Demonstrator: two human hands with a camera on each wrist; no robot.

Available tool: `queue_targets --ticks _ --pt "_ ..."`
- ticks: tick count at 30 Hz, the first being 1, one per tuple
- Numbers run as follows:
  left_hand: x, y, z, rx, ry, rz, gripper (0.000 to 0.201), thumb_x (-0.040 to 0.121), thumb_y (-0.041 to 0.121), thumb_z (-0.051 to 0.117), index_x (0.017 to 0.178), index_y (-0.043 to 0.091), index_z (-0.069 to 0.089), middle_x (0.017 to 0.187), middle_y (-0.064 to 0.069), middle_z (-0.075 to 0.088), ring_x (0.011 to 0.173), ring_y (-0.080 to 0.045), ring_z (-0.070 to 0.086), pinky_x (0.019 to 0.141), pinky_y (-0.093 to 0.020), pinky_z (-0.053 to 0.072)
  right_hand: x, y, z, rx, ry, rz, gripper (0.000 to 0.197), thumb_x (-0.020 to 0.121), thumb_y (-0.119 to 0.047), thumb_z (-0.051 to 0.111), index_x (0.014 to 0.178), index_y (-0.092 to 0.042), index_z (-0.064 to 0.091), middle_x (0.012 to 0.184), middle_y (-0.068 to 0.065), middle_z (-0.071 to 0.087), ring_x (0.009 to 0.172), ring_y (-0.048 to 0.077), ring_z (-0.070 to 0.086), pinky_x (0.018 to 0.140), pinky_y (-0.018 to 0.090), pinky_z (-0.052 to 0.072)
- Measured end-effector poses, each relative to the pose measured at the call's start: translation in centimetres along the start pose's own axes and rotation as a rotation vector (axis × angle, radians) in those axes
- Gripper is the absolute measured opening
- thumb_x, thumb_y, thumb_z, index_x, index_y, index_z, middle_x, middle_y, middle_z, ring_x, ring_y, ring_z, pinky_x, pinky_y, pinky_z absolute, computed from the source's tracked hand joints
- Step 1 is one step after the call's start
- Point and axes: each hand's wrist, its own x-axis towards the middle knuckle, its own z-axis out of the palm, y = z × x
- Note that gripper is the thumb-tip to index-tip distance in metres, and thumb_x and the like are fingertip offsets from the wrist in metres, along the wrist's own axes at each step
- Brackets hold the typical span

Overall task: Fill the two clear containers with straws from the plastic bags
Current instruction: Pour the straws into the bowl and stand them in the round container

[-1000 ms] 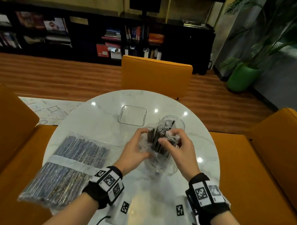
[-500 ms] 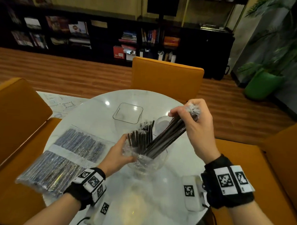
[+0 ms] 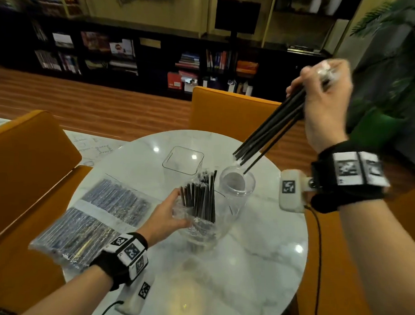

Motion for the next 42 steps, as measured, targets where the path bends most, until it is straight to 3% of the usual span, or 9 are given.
queue_targets --ticks 2,7,10,17,24,28,32,37,42 --pt "-0.2 -0.2 -0.1 0.004 0.005 -0.013 0.096 0.073 0.025 0.082 0.15 0.028 0.025 0.152 -0.001 0.04 0.135 -0.021 0.043 0.11 -0.049 0.038 -1.6 3.5 1.5 -0.128 0.003 0.041 0.015 0.089 -0.024 0.06 0.09 -0.027 0.046 0.083 0.01 0.062 0.074 0.034 0.066 0.068 0.047 0.056" --pt "-0.4 -0.4 -0.1 0.008 0.016 -0.017 0.097 0.071 0.023 0.082 0.149 0.028 0.025 0.152 0.0 0.039 0.136 -0.019 0.043 0.111 -0.045 0.038 -6.6 10.4 3.7 -0.228 -0.033 0.27 0.018 0.093 -0.023 0.061 0.1 -0.011 0.049 0.093 0.019 0.069 0.07 0.017 0.062 0.056 0.008 0.045" --pt "-0.6 -0.6 -0.1 0.022 0.031 -0.028 0.094 0.072 0.019 0.081 0.149 0.028 0.027 0.151 0.0 0.041 0.136 -0.019 0.043 0.111 -0.043 0.037 -6.8 11.9 3.2 -0.268 -0.026 0.447 0.032 0.093 -0.03 0.062 0.116 -0.011 0.052 0.11 0.01 0.065 0.077 0.006 0.059 0.051 0.0 0.039" --pt "-0.5 -0.8 -0.3 0.016 0.016 -0.022 0.093 0.072 0.019 0.08 0.148 0.028 0.028 0.151 0.002 0.042 0.138 -0.016 0.039 0.113 -0.051 0.033 -4.3 10.3 -0.3 -0.561 -0.163 0.44 0.033 0.09 -0.028 0.062 0.121 -0.02 0.058 0.125 0.001 0.06 0.119 0.019 0.056 0.1 0.04 0.047" --pt "0.1 -0.6 -1.6 0.053 -0.028 -0.011 0.09 0.074 0.018 0.079 0.148 0.026 0.028 0.151 0.002 0.042 0.138 -0.015 0.04 0.114 -0.048 0.034 -8.3 3.4 -0.3 -0.295 -0.166 0.346 0.014 0.092 -0.015 0.059 0.102 -0.017 0.066 0.1 0.001 0.07 0.096 0.017 0.068 0.092 0.042 0.055" --pt "0.4 -0.1 -3.3 0.063 -0.076 0.012 0.077 0.08 0.003 0.073 0.145 0.021 0.036 0.145 0.002 0.048 0.135 -0.012 0.042 0.111 -0.037 0.037 -13.4 3.7 3.4 -0.191 -0.428 0.57 0.061 0.081 -0.037 0.071 0.136 -0.028 0.045 0.133 -0.003 0.054 0.115 0.008 0.059 0.092 0.026 0.054" --pt "0.1 0.9 -4.3 0.057 -0.13 0.088 0.053 0.083 0.005 0.07 0.124 0.029 0.047 0.118 0.025 0.054 0.103 0.026 0.048 0.083 -0.002 0.042 -17.7 7.1 8.2 -0.084 -0.508 0.672 0.102 0.068 -0.041 0.081 0.15 -0.038 0.02 0.149 0.001 0.04 0.134 0.017 0.045 0.106 0.03 0.042" --pt "0.2 0.9 -5.0 0.025 -0.152 0.108 0.056 0.083 0.003 0.07 0.114 0.042 0.045 0.111 0.03 0.052 0.097 0.027 0.046 0.073 0.002 0.041 -19.8 7.9 11.1 -0.133 -0.262 0.53 0.034 0.082 -0.022 0.076 0.112 -0.017 0.061 0.099 -0.008 0.067 0.091 0.002 0.066 0.078 0.018 0.054" --pt "0.9 0.0 -6.0 -0.025 -0.207 0.048 0.07 0.079 -0.006 0.07 0.128 0.036 0.044 0.118 0.029 0.051 0.112 0.008 0.049 0.081 -0.008 0.043 -17.3 6.0 10.6 -0.126 -0.137 0.463 0.012 0.086 -0.024 0.07 0.087 -0.019 0.06 0.081 -0.004 0.064 0.077 0.013 0.064 0.075 0.03 0.055"
